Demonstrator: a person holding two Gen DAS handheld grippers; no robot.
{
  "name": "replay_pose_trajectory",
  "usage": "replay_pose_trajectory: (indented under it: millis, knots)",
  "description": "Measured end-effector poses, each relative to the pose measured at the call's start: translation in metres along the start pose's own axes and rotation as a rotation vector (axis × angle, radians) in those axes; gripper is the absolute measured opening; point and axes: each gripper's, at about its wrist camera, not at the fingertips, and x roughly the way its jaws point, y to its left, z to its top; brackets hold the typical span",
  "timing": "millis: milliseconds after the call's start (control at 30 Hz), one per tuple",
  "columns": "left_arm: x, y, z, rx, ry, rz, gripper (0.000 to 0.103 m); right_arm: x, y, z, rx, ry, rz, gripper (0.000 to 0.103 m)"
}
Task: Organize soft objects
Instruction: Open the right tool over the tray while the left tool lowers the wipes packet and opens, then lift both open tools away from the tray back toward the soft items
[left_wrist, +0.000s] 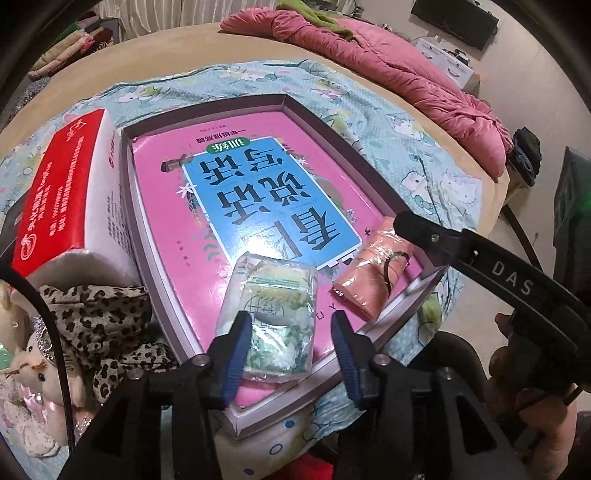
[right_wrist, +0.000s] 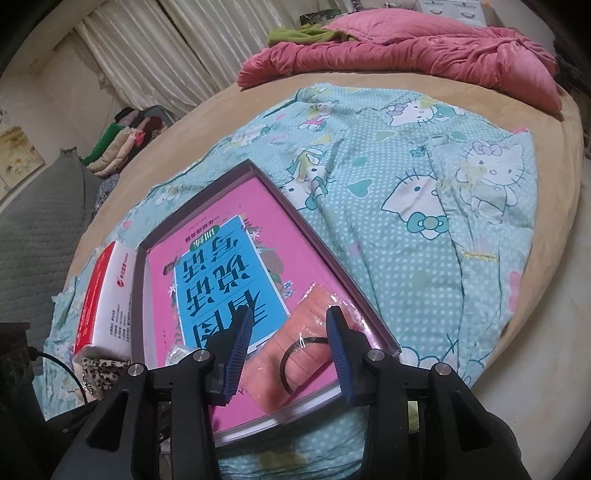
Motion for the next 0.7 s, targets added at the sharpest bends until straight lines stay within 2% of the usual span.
replay_pose_trajectory:
  millis: [67, 333, 700]
  knots:
    - [-0.003, -0.001, -0.001, 0.006, -0.007, 0.009, 0.053, -0.001, 0.001, 0.0, -0.005, -0.004, 0.002, 0.05]
    - [-0.022, -0.008, -0.004, 0.044, -0.045, 0.083, 0.065, -0.001, 0.008, -0.001, -0.037, -0.01, 0.011, 0.056]
    - [-0.04, -0.007, -0.01, 0.055, -0.074, 0.148, 0.073, -0.005, 0.018, -0.002, -0.083, -0.041, 0.004, 0.071]
